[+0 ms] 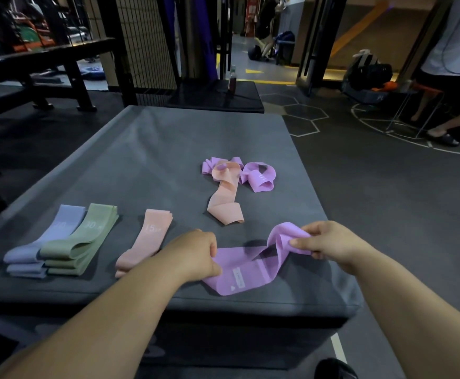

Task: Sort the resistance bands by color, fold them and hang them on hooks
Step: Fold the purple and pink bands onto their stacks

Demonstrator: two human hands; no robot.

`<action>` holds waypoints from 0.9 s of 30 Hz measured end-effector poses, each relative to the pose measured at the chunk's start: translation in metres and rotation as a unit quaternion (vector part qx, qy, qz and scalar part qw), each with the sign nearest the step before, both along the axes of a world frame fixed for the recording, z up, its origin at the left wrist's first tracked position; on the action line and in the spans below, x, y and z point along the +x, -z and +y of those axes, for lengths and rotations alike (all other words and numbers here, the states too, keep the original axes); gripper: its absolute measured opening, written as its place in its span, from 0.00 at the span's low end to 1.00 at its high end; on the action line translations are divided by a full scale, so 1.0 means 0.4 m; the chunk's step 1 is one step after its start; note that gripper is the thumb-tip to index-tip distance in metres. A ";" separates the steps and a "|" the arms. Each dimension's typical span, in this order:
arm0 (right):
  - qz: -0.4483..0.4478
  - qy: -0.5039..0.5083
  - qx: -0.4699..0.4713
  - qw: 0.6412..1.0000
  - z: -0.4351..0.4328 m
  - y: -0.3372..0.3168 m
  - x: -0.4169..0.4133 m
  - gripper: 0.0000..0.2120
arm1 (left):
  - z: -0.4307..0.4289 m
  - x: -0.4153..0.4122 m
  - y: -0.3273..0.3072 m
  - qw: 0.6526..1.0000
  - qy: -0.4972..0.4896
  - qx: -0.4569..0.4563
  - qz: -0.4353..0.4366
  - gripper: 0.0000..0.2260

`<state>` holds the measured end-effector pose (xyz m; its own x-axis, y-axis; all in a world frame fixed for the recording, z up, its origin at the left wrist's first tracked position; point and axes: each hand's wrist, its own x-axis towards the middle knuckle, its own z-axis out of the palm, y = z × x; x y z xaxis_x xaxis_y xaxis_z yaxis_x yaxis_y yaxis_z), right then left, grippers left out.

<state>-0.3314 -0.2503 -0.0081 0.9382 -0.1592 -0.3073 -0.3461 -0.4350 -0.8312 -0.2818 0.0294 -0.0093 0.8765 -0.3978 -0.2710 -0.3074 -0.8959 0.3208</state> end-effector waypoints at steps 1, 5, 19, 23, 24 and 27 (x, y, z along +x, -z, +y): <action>0.001 0.003 0.000 1.000 0.000 -0.002 0.000 0.05 | 0.002 0.001 0.000 1.000 -0.002 -0.004 -0.002 0.11; -0.004 -0.002 -0.013 1.000 0.001 -0.001 -0.003 0.08 | 0.007 0.004 -0.002 1.000 -0.008 -0.011 0.005 0.14; 0.006 0.059 0.111 0.992 0.004 -0.002 0.003 0.09 | 0.003 -0.002 -0.007 1.000 -0.009 -0.019 0.006 0.19; 0.005 0.078 0.178 0.981 -0.003 0.000 0.009 0.12 | 0.001 0.004 -0.002 1.000 -0.018 -0.009 0.001 0.15; 0.007 0.081 0.193 0.978 -0.004 -0.002 0.009 0.12 | 0.001 0.007 0.001 1.000 -0.020 -0.014 -0.001 0.13; -0.008 0.087 0.230 0.969 0.002 -0.010 0.008 0.09 | 0.004 0.019 0.004 0.999 -0.026 -0.041 0.003 0.10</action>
<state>-0.3281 -0.2497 -0.0040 0.9143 -0.1656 -0.3695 -0.3671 0.0462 -0.9290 -0.2743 0.0311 -0.0110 0.8952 -0.3723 -0.2448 -0.2588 -0.8817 0.3945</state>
